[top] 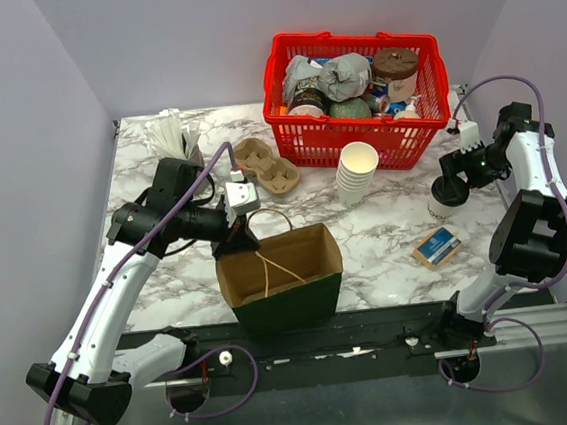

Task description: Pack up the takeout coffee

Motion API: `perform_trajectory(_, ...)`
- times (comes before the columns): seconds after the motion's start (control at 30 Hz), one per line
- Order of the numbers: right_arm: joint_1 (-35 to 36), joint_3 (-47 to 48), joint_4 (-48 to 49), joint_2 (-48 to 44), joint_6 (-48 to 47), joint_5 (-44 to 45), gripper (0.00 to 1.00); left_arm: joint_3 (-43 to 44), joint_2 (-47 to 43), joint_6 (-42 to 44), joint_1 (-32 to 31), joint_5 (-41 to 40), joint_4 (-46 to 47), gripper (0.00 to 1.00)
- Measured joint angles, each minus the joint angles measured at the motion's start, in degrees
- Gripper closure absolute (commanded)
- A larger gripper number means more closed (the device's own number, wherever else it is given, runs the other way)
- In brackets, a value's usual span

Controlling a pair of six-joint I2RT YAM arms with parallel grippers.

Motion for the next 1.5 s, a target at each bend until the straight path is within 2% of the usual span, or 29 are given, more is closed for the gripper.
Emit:
perform_trajectory(0.7, -0.02, -1.70, 4.59, -0.79, -0.59, -2.14, 0.00, 0.31, 0.35, -1.18, 0.57, 0.02, 0.39, 1.00)
perform_trajectory(1.03, -0.02, -3.43, 6.58, -2.08, -0.39, -3.34, 0.12, 0.87, 0.59, -1.44, 0.83, 0.02, 0.44, 1.00)
perform_trajectory(1.2, -0.02, -4.98, 6.69, -6.21, -1.51, -3.34, 0.19, 1.09, 0.63, -1.44, 0.83, 0.04, 0.42, 1.00)
perform_trajectory(1.4, -0.02, -5.92, 3.69, -14.82, -4.11, -4.13, 0.20, 2.03, 0.66, -1.27, 0.83, 0.07, 0.35, 1.00)
perform_trajectory(1.5, -0.02, -5.33, -0.63, -20.11, -5.75, -7.28, 0.20, 2.43, 0.66, -1.27, 0.83, -0.50, 0.59, 1.00)
